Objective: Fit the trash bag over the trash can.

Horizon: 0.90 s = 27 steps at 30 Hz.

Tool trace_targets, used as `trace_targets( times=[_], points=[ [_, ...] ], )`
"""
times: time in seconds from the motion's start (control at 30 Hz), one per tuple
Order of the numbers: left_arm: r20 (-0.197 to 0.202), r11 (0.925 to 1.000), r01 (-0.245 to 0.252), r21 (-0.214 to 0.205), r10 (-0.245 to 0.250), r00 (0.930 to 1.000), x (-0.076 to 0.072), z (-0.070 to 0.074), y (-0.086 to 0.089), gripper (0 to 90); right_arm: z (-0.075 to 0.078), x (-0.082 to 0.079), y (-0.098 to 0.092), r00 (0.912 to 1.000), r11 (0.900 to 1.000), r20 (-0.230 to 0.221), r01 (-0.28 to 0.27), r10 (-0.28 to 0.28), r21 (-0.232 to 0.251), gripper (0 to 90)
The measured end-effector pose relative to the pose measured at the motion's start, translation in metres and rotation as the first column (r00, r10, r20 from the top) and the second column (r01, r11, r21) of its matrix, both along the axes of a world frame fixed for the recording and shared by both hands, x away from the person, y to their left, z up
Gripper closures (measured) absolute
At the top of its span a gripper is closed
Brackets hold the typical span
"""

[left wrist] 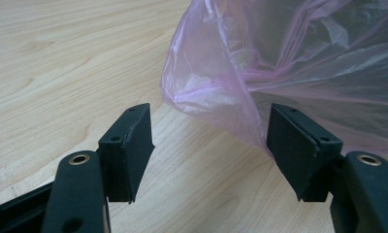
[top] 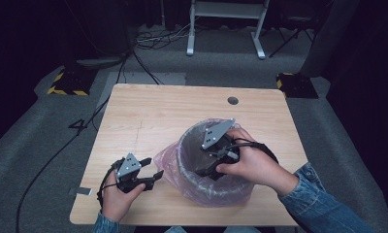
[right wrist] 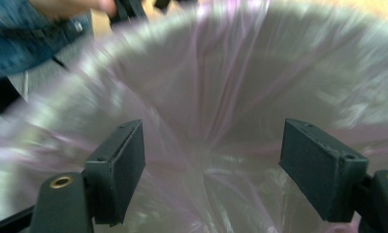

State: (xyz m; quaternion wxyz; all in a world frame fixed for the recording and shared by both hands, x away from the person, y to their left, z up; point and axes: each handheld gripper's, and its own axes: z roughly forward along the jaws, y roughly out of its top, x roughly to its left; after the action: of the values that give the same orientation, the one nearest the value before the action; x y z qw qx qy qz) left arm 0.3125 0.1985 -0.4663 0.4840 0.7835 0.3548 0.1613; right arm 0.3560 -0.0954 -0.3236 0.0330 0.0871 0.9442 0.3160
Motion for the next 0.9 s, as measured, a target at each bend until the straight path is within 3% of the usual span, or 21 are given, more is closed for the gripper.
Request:
trace_targets(
  times=[0.3,0.63,0.9],
  points=[
    [-0.004,1.0000,0.005,0.000,-0.005,1.0000,0.000,-0.001,-0.002,33.7,-0.030,0.004,0.016,0.9987,0.9967,-0.038,-0.039,0.036,-0.072,21.2],
    [0.001,1.0000,0.002,0.002,-0.002,1.0000,0.000,0.000,-0.001,33.8,-0.061,0.005,0.024,0.9967,0.9900,-0.076,0.017,-0.028,-0.140,15.4],
    [0.000,1.0000,0.007,0.002,-0.007,1.0000,0.001,0.000,-0.003,33.8,-0.086,0.012,0.025,0.9887,0.9629,-0.112,0.067,-0.099,-0.261,13.0]
  ],
)
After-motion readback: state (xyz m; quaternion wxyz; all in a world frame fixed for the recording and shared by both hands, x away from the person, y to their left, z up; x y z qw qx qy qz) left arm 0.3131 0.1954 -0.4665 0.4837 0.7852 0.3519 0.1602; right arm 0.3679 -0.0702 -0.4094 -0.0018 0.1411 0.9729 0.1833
